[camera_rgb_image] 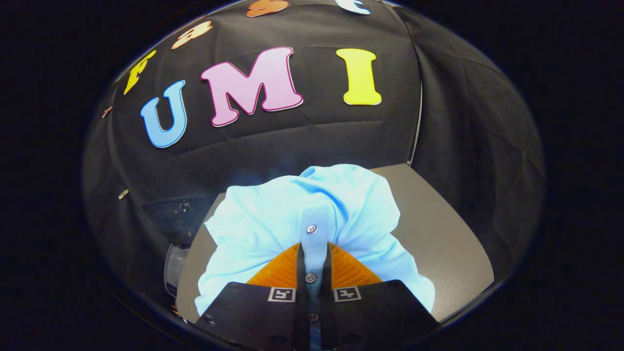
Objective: Put the clothes into the washing machine and then close the washing machine lid.
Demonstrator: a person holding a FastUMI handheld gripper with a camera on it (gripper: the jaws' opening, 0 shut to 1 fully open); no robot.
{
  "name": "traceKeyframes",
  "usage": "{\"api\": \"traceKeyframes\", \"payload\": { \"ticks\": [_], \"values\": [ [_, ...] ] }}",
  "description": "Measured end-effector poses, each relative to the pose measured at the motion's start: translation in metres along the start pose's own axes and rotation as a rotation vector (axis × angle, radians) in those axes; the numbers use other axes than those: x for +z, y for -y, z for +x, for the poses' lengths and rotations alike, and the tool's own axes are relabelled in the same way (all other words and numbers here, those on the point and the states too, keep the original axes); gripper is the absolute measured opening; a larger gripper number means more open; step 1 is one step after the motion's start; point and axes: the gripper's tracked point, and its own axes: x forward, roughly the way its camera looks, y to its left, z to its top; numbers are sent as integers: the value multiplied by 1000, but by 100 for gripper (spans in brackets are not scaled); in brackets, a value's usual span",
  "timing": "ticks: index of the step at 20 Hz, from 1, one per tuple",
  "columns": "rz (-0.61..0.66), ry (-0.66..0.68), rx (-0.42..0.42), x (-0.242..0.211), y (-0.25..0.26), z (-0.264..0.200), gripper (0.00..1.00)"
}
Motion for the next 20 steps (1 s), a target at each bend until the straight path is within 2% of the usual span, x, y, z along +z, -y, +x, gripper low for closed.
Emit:
{"api": "traceKeyframes", "payload": {
  "ticks": [3,8,14,20],
  "values": [
    [40,14,28,12,-6,-8,14],
    [17,76,49,46,-30,-42,13],
    [-34,109,104,57,-94,-64,13],
    [-20,93,218,48,-177,-76,13]
  ]
}}
